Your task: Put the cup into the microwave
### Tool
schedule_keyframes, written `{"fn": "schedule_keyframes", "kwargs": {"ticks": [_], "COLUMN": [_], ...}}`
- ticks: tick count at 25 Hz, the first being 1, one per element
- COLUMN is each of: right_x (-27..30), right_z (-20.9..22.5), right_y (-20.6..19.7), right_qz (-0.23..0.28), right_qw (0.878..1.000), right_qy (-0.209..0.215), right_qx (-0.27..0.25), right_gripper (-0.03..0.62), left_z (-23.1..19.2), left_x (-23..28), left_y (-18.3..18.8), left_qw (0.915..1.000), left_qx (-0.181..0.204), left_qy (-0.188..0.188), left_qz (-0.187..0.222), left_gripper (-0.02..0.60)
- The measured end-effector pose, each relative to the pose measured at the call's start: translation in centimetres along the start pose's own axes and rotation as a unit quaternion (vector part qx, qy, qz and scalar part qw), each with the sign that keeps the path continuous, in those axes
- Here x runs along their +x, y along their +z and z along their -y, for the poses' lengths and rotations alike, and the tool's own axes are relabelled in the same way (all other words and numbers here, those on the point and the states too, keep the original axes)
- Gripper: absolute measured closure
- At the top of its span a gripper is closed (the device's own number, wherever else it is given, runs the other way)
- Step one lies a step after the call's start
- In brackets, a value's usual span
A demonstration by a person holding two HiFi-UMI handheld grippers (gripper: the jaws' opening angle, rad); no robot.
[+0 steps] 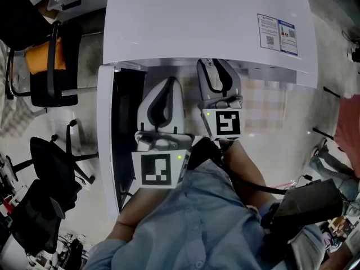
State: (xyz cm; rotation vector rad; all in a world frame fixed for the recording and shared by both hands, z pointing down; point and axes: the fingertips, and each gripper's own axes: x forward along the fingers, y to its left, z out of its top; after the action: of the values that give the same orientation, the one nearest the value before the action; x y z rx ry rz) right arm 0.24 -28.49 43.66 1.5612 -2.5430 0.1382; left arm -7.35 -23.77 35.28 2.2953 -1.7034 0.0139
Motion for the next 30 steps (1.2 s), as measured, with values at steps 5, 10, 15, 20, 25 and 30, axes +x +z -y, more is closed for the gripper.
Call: {"fn": "schedule_keyframes", "kwargs": {"ticks": [5, 10, 15, 20, 25, 30], "right_x": [-1.1, -2.8, -2.6, -1.9, -1.4, -1.2], "right_z": [-0.1, -0.4, -1.7, -2.0, -1.1, 0.0], "right_y": [0.0, 0.5, 0.6, -0.1, -0.3, -0.2], "right_qz": [-0.009, -0.015, -0.017, -0.024, -0.028, -0.026], "right_qw": [1.000, 1.000, 1.000, 0.999, 1.000, 1.000], "right_qy": [0.002, -0.010, 0.015, 0.022, 0.012, 0.001], "right_qx": [0.007, 0.002, 0.003, 0.008, 0.008, 0.005], "right_gripper": [0.453, 0.580, 0.592, 0.592, 0.592, 0.592], "left_z": [0.1, 0.7, 0.6, 0.2, 0.1, 0.1], "left_x": [-0.3, -0.3, 0.3, 0.7, 1.0, 1.1], "left_y": [0.5, 0.7, 0.8, 0.5, 0.4, 0.5], "left_qw": [1.0000, 1.0000, 1.0000, 1.0000, 1.0000, 1.0000], "left_qx": [0.001, -0.003, -0.003, -0.002, -0.002, -0.002], "left_qy": [0.006, 0.002, 0.005, 0.006, 0.006, 0.004], "left_qz": [0.005, -0.002, -0.001, -0.004, -0.005, -0.001], "left_gripper": [0.575, 0.575, 0.575, 0.575, 0.575, 0.575]}}
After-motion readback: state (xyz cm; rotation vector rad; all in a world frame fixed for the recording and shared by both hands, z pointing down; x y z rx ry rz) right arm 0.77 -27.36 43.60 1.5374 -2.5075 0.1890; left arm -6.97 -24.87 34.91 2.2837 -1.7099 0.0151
